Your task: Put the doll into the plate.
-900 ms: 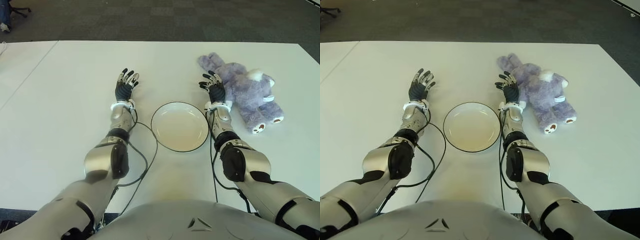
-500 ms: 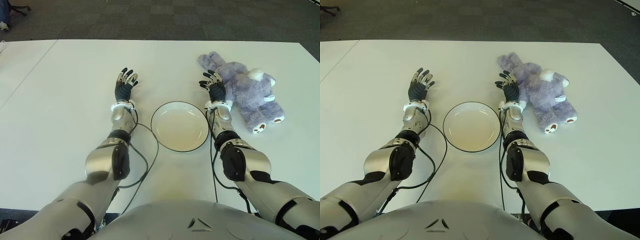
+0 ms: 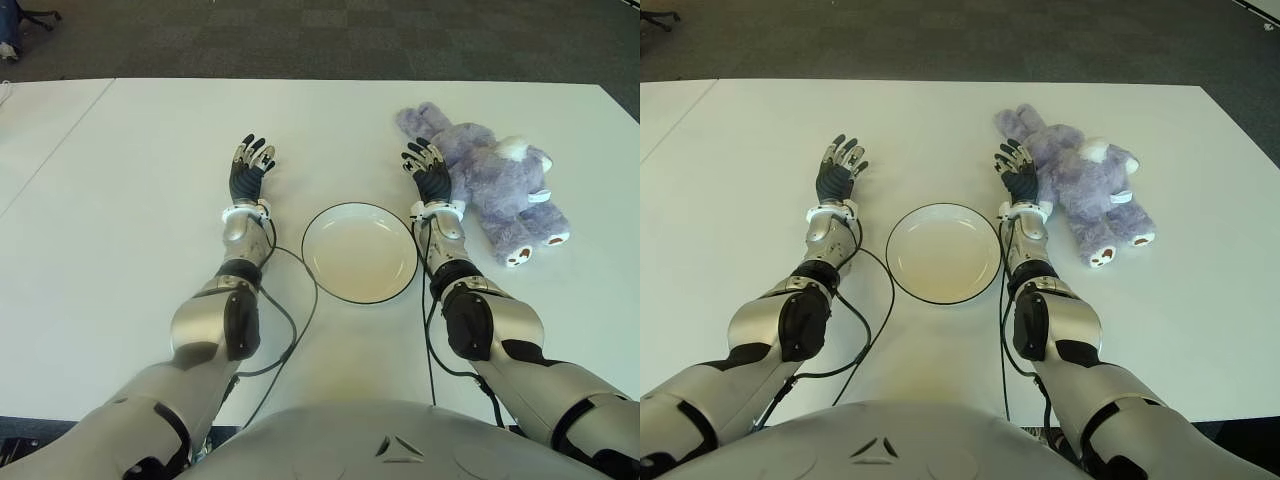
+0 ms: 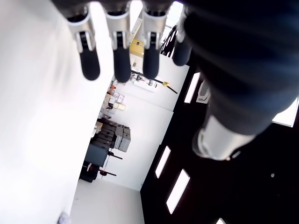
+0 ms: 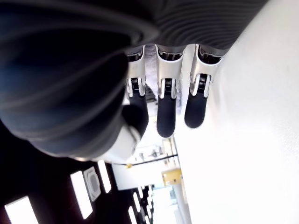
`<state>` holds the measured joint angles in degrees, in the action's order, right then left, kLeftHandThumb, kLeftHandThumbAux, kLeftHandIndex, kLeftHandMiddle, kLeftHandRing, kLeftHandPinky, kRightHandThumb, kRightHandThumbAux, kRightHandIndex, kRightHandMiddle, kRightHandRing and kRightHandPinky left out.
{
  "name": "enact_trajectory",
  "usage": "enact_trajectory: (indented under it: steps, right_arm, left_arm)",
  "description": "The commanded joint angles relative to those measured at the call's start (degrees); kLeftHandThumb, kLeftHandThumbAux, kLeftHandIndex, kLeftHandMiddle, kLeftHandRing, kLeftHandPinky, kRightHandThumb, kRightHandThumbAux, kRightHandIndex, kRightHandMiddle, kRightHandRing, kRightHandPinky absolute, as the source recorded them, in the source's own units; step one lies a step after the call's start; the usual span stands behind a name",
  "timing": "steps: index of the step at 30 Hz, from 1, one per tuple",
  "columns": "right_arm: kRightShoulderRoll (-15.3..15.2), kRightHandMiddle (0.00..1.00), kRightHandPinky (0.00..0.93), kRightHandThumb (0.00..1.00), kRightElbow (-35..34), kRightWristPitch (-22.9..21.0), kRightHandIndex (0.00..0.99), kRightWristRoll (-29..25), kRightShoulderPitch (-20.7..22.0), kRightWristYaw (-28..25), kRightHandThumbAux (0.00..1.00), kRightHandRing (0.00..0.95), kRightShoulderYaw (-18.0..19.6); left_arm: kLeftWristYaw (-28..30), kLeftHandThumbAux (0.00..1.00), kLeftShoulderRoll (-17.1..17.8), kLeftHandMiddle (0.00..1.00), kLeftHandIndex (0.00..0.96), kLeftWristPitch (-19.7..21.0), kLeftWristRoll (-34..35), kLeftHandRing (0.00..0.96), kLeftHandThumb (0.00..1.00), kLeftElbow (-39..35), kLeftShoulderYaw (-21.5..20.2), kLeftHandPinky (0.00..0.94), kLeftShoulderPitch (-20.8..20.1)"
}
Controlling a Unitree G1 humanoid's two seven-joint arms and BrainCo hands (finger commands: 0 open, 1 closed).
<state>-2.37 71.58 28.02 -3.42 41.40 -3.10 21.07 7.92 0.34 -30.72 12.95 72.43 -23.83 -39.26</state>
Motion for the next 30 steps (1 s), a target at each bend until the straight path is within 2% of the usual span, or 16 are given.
enact_trajectory:
  steps: [1, 8, 13, 22, 30]
  right_arm:
    - [2.62, 0.18, 0.217, 0.025, 4.58, -3.75, 0.144, 1.27, -1.47, 1.97, 0.844, 0.199, -1.83]
    - [4.07, 0.179, 0.231, 0.02, 3.96, -0.23, 0.143, 1.97, -0.54, 1.89, 0.79, 0.201, -3.15]
    - [4.94, 0.193, 0.24, 0.051, 3.41, 0.94, 0.155, 2.02, 1.0, 2.42, 0.781, 0.213, -3.86]
    - [3.88, 0.222, 0.281, 0.092, 3.13, 1.21, 0.163, 0.82, 3.2, 0.46, 0.773, 0.24, -3.35]
    - [2.82, 0.245, 0.3, 0.124, 2.88, 0.04, 0.159, 1.19, 5.71, 1.52, 0.782, 0.267, -3.91]
  left_arm:
    - [-2.08, 0.734, -1.3, 0.193, 0.137, 16.79, 0.16, 0.204, 0.176, 5.48, -0.28, 0.252, 7.54]
    - [-1.89, 0.741, -1.28, 0.191, 0.141, 16.75, 0.33, 0.193, 0.182, 5.56, -0.41, 0.219, 7.53]
    - [-1.44, 0.744, -1.29, 0.193, 0.153, 16.38, 0.19, 0.196, 0.185, 5.54, -0.23, 0.236, 7.61]
    - [-1.3, 0.727, -1.23, 0.192, 0.137, 16.74, 0.17, 0.197, 0.152, 5.63, -0.19, 0.23, 7.61]
    - [-1.19, 0.727, -1.33, 0.197, 0.156, 16.74, 0.49, 0.203, 0.169, 5.65, -0.5, 0.241, 7.61]
